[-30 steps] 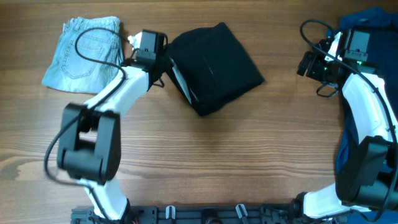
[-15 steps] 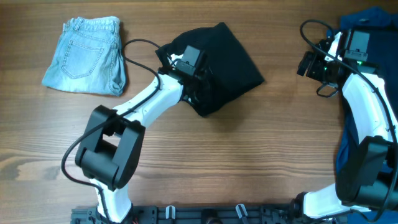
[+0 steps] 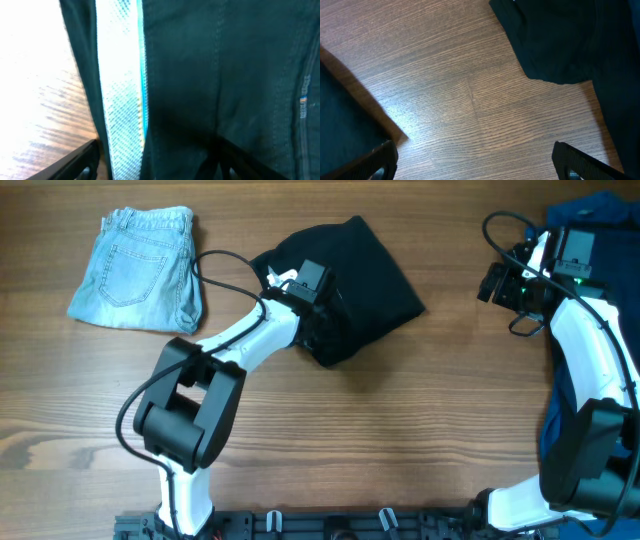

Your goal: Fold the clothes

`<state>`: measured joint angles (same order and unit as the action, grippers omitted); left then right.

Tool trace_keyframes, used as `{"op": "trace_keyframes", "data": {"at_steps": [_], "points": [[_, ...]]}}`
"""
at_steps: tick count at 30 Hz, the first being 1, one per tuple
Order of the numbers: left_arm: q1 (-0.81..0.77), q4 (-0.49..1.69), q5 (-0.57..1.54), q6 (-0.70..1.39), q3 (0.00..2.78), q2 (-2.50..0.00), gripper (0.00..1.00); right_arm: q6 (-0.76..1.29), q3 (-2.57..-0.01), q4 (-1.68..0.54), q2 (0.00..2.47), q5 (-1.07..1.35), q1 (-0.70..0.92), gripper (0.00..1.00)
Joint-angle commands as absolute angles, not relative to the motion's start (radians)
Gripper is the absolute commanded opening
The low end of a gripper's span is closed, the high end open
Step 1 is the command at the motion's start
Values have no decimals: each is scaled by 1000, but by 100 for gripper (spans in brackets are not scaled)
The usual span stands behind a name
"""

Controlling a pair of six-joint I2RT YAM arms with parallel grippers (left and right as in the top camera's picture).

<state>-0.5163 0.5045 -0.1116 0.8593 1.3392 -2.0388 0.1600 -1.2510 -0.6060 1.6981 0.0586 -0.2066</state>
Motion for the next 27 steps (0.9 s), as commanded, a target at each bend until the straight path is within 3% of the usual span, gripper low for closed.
{"op": "trace_keyframes", "data": {"at_steps": [1,4,6,10,11,12,15,18,21,27], "points": [[-520,528,-141,872,1337,-2070,78,160,-1249,-606,1711,60,-209,100],[-520,535,-141,872,1335,-2079,79,160,-1249,-606,1711,60,-209,99],[-520,506,-140,872,1335,-2104,64,159,-1249,-606,1711,60,-209,100],[-520,497,-140,872,1335,-2151,64,160,-1249,-606,1711,60,-209,99],[-520,496,-141,872,1335,-2157,60,160,-1249,-606,1711,60,-209,100],[-520,496,-140,872,1335,-2161,54,160,-1249,-606,1711,60,-209,100],[-520,480,-140,872,1335,-2160,23,160,-1249,-606,1711,60,-209,100],[-520,479,-140,871,1335,-2160,4,160,-1249,-606,1711,60,-209,100],[-519,478,-141,854,1336,-2160,4,160,-1249,-606,1711,60,-209,99],[-511,422,-360,374,1378,-2065,4,160,-1249,-606,1711,60,-209,100]]}}
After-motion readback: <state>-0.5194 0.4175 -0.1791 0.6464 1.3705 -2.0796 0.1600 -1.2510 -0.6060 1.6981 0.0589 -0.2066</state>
